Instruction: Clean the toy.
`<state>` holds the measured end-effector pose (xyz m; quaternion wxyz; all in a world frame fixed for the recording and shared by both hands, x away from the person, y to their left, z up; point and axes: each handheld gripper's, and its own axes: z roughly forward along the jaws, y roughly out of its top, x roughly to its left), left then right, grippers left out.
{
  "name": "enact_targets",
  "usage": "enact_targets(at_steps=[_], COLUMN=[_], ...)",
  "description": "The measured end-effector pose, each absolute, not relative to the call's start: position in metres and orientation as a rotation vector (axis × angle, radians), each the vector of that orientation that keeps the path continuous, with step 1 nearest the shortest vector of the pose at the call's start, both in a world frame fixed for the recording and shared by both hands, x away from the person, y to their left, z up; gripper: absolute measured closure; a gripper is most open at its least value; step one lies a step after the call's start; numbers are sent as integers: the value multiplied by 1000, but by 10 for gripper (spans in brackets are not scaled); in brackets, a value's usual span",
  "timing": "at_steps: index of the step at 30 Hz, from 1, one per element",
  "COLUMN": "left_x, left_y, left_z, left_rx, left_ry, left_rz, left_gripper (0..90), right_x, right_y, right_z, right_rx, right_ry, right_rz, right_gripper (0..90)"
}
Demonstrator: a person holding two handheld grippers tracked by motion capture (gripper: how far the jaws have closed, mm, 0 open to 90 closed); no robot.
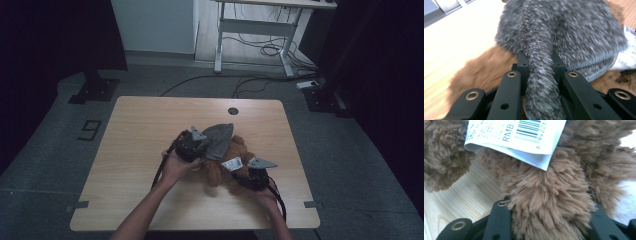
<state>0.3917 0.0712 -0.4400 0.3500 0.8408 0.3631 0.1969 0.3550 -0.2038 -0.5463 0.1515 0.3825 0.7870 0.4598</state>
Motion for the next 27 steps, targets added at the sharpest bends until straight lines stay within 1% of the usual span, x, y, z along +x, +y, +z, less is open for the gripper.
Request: enact_targets(at_steps=[7,10,14,19,23,27], left_x=[382,377,372,371,372,379], left_y=[119,137,150,157,166,171], left_z=[-439,-444,-459,-479,-498,-522], left_rx=[2082,2071,2087,2089,2093,2101], left_ry=[1017,1058,1098,1136,1196,1252], left_rz=[509,529,527,515,460,340], left_gripper=[756,758,760,761,762,760], right_x=[352,352,353,355,360,369], right_y=[-204,-205,-206,-205,-205,-203], right_z=[-546,-546,-547,-548,-548,-548], right_rx=[1095,1098,1103,1107,1106,1104], right_ry=[2278,2288,2297,2300,2304,2305], right_rz=[1333,1333,1339,1333,1329,1315], right_gripper=[620,620,620,621,631,641])
